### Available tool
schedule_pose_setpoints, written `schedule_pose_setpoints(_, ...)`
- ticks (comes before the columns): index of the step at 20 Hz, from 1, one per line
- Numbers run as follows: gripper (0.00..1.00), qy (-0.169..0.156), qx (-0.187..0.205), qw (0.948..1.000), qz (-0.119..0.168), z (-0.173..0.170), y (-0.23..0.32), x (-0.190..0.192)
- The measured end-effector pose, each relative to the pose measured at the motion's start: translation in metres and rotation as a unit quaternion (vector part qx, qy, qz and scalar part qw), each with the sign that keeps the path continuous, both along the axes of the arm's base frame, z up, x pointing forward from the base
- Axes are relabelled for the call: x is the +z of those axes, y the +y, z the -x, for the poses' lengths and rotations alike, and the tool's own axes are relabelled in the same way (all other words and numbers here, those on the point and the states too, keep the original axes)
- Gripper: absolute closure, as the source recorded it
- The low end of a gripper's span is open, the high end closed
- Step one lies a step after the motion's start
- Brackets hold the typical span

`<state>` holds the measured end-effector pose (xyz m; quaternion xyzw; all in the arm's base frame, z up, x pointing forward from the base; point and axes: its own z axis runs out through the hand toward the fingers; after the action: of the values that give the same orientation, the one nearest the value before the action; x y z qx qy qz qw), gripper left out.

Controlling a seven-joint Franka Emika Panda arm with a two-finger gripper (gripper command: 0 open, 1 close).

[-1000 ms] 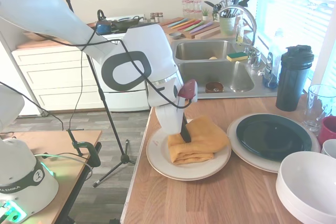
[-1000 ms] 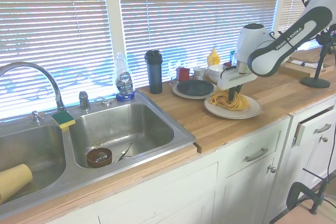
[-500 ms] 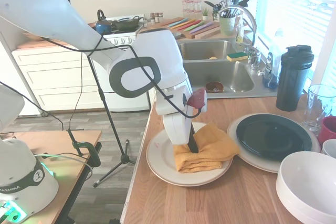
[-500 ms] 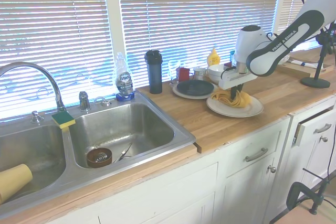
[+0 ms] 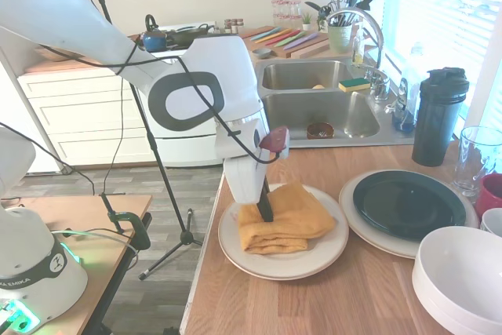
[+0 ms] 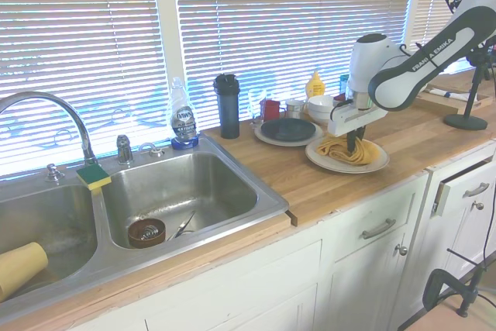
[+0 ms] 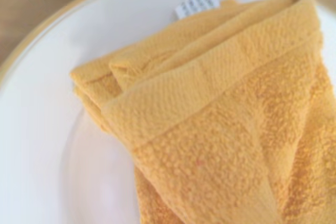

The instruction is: Wipe the white plate in clockwise motion

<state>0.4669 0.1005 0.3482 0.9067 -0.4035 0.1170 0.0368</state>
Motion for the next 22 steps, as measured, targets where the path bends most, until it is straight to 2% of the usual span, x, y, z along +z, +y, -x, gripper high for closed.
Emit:
schedule_pose_setpoints(5, 1.0, 0.003, 0.014, 0.9999, -0.009, 0.011, 0.025, 0.004)
schedule_pose_setpoints(9, 1.0, -0.004, 0.022, 0.9996, -0.016, 0.007, 0.036, 0.002)
schedule_pose_setpoints(14, 1.0, -0.017, 0.015, 0.9994, -0.027, -0.023, 0.043, 0.0)
schedule_pose_setpoints(22, 1.0, -0.04, -0.007, 0.9992, -0.005, -0.069, 0.014, -0.006)
